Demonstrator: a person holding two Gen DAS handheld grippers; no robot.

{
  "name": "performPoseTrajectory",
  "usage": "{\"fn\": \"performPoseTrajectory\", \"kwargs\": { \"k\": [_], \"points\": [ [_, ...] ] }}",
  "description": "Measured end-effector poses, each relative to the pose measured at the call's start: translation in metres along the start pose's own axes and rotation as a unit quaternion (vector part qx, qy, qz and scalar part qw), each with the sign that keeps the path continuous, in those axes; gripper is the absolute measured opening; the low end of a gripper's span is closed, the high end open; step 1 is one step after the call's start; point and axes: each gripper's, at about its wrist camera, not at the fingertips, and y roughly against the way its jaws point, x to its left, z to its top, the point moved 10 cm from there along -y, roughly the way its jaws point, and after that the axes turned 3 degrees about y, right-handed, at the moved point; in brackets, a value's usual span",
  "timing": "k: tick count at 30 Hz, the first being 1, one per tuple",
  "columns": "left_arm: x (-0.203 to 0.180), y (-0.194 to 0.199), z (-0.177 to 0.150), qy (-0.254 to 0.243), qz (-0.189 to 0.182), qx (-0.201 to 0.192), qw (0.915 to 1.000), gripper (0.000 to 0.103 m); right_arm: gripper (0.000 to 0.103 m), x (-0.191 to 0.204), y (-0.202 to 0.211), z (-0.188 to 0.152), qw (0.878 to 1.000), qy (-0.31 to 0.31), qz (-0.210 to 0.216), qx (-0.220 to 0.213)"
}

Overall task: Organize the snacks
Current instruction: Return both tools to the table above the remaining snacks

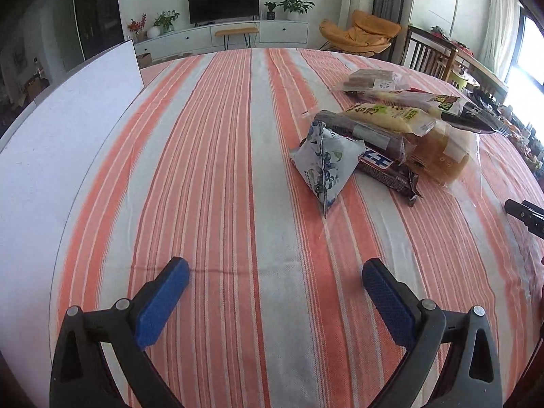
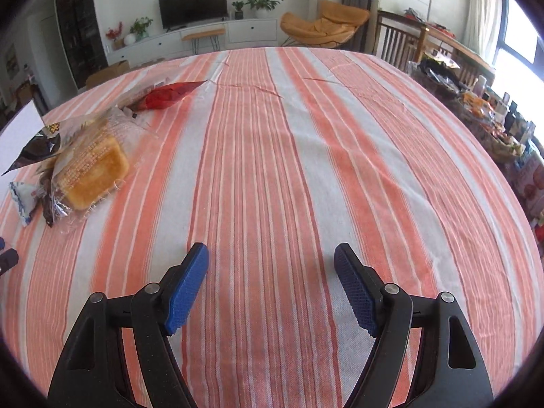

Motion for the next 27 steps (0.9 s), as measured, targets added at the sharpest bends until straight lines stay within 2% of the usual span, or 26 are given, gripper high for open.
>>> {"fn": "performPoseTrajectory", "kwargs": {
  "k": [9,27],
  "points": [
    [0.001,-0.002,0.001,-0.001,0.001,0.002,1.0000,0.103,0.087,0.003,-0.008,-0.003,1.000,0.002,0.001,0.005],
    [0.001,-0.002,0.001,-0.001,0.001,0.002,1.0000,0.103,0.088,0.000,-0.013,-0.004,1.000,0.003,0.001,0.005]
  ]
}}
